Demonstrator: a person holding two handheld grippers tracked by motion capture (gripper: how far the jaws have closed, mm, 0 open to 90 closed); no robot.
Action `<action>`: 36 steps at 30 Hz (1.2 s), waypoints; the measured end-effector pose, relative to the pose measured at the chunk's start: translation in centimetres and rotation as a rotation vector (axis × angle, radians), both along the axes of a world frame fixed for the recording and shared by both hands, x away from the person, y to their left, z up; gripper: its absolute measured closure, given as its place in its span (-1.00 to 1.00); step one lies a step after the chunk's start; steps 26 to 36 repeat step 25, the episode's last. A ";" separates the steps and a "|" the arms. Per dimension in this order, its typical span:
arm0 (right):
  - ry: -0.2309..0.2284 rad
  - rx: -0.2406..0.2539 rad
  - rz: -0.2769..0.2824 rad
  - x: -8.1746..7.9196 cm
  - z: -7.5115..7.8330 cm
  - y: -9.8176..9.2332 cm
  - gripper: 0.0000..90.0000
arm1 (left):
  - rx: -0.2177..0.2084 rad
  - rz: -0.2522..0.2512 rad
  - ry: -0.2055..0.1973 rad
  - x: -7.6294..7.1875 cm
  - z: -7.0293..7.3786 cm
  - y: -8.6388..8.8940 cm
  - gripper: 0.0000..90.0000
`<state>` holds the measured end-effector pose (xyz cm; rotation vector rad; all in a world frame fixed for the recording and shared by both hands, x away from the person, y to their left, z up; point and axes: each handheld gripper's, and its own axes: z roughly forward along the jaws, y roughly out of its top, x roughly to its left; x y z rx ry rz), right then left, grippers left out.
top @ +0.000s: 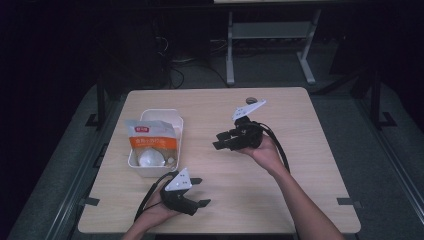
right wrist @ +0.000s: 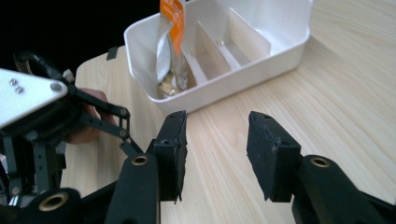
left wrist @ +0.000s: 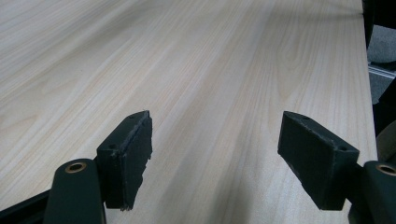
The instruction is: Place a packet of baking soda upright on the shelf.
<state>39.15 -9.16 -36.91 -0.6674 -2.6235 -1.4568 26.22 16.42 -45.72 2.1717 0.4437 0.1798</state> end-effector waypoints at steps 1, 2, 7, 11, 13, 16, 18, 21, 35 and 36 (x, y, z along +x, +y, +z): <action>0.001 -0.001 -0.006 -0.1 0.0 -0.3 0.26 | -0.001 0.001 0.001 0.0 0.0 0.0 -0.43; 0.000 0.001 -0.010 -0.2 -0.1 -0.7 0.25 | -0.001 0.001 0.001 0.0 0.0 0.0 -0.43; 0.002 -0.005 -0.035 -0.8 -0.2 -2.2 0.24 | -0.003 0.001 0.004 0.1 0.0 0.0 -0.43; 0.005 -0.012 -0.051 -1.3 -0.4 -3.3 0.22 | -0.007 0.002 0.005 0.1 0.0 0.0 -0.43; 0.009 -0.013 -0.061 -1.5 -0.7 -3.9 0.21 | -0.010 0.004 0.008 0.1 0.0 0.0 -0.43; 0.027 -0.017 -0.070 -1.6 -1.0 -4.6 0.19 | -0.012 0.004 0.009 0.1 0.0 0.0 -0.43; 0.035 -0.018 -0.076 -1.8 -1.1 -5.0 0.18 | -0.012 0.005 0.009 0.1 0.0 0.0 -0.43; 0.037 -0.023 -0.083 -2.1 -1.3 -5.5 0.16 | -0.013 0.006 0.010 0.1 0.0 0.1 -0.43; 0.045 -0.041 -0.085 -2.7 -1.8 -6.1 0.13 | -0.013 0.006 0.011 0.1 0.0 0.1 -0.43; 0.045 -0.041 -0.085 -2.7 -1.8 -6.1 0.13 | -0.013 0.006 0.011 0.1 0.0 0.1 -0.43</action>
